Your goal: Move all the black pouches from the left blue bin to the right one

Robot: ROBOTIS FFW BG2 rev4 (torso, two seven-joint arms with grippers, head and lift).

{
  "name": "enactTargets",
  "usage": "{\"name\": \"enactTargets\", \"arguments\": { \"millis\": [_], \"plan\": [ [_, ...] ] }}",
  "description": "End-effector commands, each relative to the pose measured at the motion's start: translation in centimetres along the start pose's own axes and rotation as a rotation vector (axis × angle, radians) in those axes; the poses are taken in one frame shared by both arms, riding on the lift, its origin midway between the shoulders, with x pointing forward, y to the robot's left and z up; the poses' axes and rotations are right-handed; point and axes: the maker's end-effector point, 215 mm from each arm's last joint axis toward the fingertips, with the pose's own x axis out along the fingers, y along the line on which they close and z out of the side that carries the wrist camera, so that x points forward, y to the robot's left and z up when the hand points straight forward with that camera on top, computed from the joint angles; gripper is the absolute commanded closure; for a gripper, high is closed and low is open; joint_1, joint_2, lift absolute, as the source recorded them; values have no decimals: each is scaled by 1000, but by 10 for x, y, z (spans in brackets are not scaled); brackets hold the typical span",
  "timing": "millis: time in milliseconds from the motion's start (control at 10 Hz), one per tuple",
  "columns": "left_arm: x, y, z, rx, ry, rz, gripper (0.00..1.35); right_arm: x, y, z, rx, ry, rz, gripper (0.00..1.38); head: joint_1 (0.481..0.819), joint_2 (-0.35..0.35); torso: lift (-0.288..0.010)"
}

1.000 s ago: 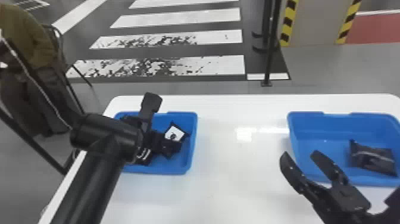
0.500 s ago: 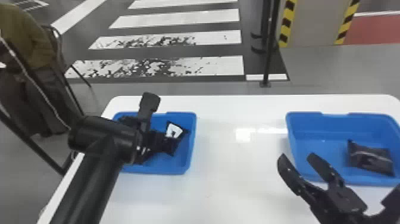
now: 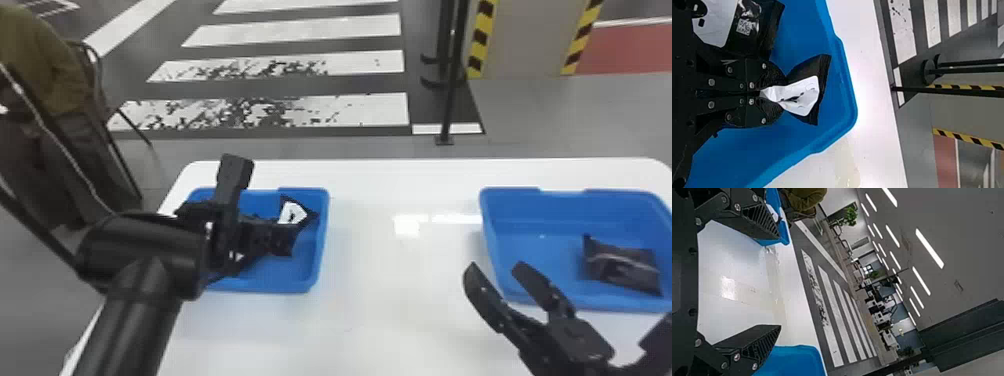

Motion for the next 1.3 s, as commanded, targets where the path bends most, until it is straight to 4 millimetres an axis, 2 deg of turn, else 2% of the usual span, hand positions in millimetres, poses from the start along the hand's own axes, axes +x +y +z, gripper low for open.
{"name": "enactTargets", "arguments": {
  "millis": [0, 100, 300, 500, 600, 800, 1100, 1200],
  "plan": [
    [-28, -23, 12, -5, -83, -47, 1210, 1, 5, 2, 5, 3, 15, 236, 695, 148, -140],
    [-44, -47, 14, -12, -123, -105, 1210, 3, 9, 5, 11, 2, 31, 237, 695, 143, -140],
    [-70, -113, 16, -4, -192, -246, 1210, 11, 24, 7, 43, 8, 76, 236, 695, 118, -140],
    [-77, -181, 11, -2, -198, -389, 1210, 22, 29, 12, 57, 3, 100, 236, 695, 82, -140],
    [-77, -203, 7, -8, -192, -439, 1210, 29, 34, 15, 70, -4, 120, 236, 695, 43, -140],
    [-77, -234, 5, -2, -184, -503, 1210, 40, 54, 11, 113, 5, 170, 236, 695, 0, -140],
    [-79, -250, 10, 2, -188, -540, 1210, 47, 75, -6, 174, 44, 214, 252, 695, -1, -140],
    [-79, -256, 10, 3, -186, -552, 1210, 49, 78, -6, 184, 46, 222, 348, 695, 3, -140]
  ]
}}
